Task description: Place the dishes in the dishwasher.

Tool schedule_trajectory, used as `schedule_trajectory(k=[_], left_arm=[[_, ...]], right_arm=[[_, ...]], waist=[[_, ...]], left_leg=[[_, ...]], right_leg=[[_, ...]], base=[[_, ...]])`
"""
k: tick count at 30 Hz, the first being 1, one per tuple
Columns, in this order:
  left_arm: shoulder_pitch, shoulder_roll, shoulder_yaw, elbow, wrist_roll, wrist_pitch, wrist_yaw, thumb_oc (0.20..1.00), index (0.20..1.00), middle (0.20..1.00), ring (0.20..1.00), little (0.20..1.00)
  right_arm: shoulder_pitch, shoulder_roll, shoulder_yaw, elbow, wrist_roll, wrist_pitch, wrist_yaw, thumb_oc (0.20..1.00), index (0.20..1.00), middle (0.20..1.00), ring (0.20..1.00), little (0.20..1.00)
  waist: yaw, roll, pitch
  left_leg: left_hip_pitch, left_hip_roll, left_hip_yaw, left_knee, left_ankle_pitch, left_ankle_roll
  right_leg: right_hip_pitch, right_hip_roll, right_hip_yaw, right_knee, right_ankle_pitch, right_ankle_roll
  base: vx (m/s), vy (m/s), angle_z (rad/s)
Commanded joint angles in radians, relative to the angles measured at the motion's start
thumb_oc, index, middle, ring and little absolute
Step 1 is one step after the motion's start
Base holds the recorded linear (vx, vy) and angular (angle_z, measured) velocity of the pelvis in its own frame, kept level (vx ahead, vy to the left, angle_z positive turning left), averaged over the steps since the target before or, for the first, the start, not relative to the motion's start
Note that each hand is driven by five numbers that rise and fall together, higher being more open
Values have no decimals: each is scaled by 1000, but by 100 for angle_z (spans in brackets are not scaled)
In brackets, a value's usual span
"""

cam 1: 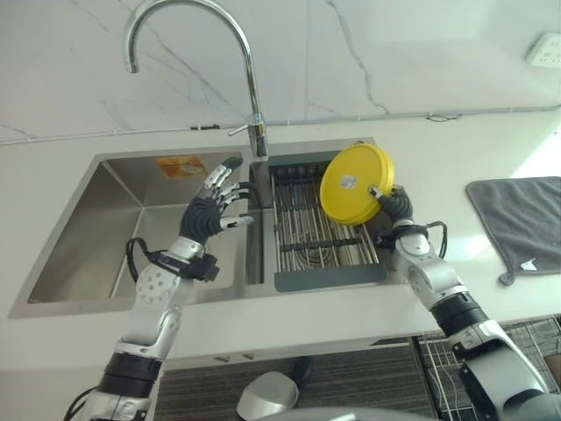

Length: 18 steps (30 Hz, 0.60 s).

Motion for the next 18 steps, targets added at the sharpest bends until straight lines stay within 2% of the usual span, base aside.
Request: schedule_trajectory(k=[1, 4, 5, 7, 8, 9, 18], left_arm=[[-22, -3, -34, -4, -40, -27, -14, 1000, 1000, 1000, 1000, 1000], [-22, -12, -42, 7, -39, -26, -18, 1000, 1000, 1000, 1000, 1000], [-17, -17, -47, 12, -38, -23, -19, 1000, 1000, 1000, 1000, 1000], [-9, -18, -47, 20, -41, -28, -22, 1000, 1000, 1000, 1000, 1000], [6, -22, -42, 23, -43, -26, -27, 1000, 1000, 1000, 1000, 1000], [9, -27, -44, 26, -39, -27, -21, 1000, 1000, 1000, 1000, 1000], [35, -35, -43, 18, -21, -25, 3, 1000, 1000, 1000, 1000, 1000]], right_arm=[[-22, 22, 15, -28, 64, -82, -15, 200, 200, 200, 200, 200], [6, 55, -13, -28, 225, -136, 25, 200, 200, 200, 200, 200], [36, 81, -35, -50, 321, -149, 100, 200, 200, 200, 200, 200], [57, 80, -35, -80, 350, -140, 146, 200, 200, 200, 200, 200], [97, 67, -45, -157, 422, -124, 224, 200, 200, 200, 200, 200], [113, 57, -53, -206, 462, -125, 259, 200, 200, 200, 200, 200], [203, 22, -123, -411, 554, -168, 350, 200, 200, 200, 200, 200]], waist=[[6, 15, -74], [-1, 18, -75], [-9, 18, -78], [-15, 16, -80], [-31, 9, -84], [-45, 5, -85], [-112, -6, -82]], left_leg=[[9, 107, 21, -2, -60, -49], [16, 108, 31, -2, -65, -46], [22, 109, 38, -2, -71, -42], [25, 109, 45, -2, -73, -40], [36, 110, 57, -2, -82, -34], [42, 111, 69, -2, -87, -29], [88, 118, 153, 6, -126, 5]], right_leg=[[-13, -30, 5, 14, 42, 13], [-13, -33, 7, 14, 44, 15], [-14, -36, 9, 13, 47, 19], [-17, -39, 11, 12, 50, 22], [-24, -46, 21, 13, 57, 30], [-31, -53, 30, 15, 60, 36], [-65, -87, 108, 54, 65, 66]], base=[[0, 0, 0], [3, 30, -1], [15, 54, -4], [24, 55, -15], [46, 87, -27], [56, 92, -28], [66, 99, -34]])
